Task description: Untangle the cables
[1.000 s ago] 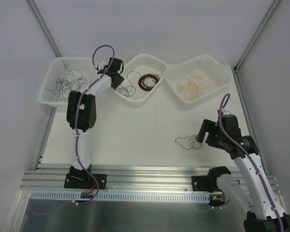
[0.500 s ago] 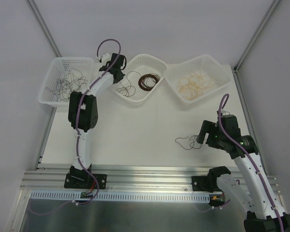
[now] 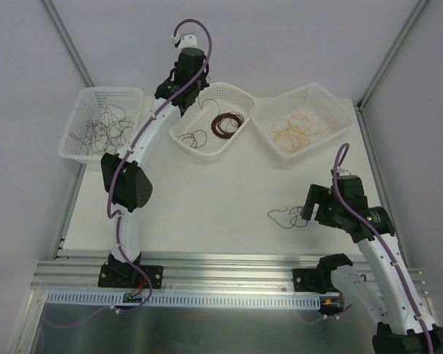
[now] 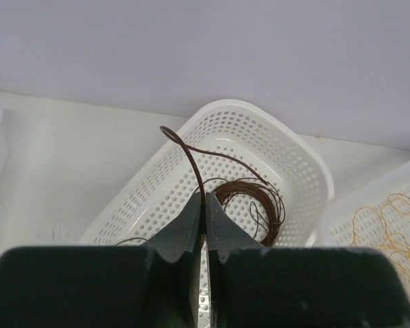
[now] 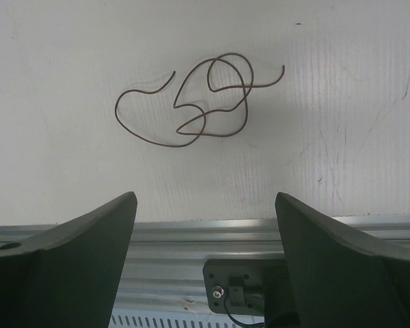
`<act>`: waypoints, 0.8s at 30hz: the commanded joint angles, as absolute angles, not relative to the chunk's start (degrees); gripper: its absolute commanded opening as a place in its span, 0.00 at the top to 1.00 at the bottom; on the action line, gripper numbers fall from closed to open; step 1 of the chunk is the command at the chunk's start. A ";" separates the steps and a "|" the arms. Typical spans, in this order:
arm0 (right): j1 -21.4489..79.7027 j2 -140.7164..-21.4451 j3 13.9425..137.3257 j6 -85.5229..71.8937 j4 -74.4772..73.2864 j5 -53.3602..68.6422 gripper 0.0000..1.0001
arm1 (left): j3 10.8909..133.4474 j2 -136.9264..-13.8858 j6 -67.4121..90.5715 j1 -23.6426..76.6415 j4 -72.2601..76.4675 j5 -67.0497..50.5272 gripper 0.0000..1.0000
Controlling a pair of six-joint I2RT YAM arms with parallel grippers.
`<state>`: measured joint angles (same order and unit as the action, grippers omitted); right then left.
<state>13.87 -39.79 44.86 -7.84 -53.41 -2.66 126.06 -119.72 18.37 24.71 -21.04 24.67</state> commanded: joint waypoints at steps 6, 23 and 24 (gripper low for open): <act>14.15 -38.41 45.62 -6.94 -54.75 -3.87 0.12 | 124.46 -121.02 15.55 24.00 -19.51 13.21 1.00; 14.15 -40.16 44.74 -7.21 -54.50 -5.80 0.12 | 109.17 -115.60 22.94 20.65 -19.42 0.36 0.30; 14.15 -40.60 44.65 -7.47 -53.97 -6.06 0.10 | 107.33 -114.36 22.94 20.65 -19.51 0.09 0.16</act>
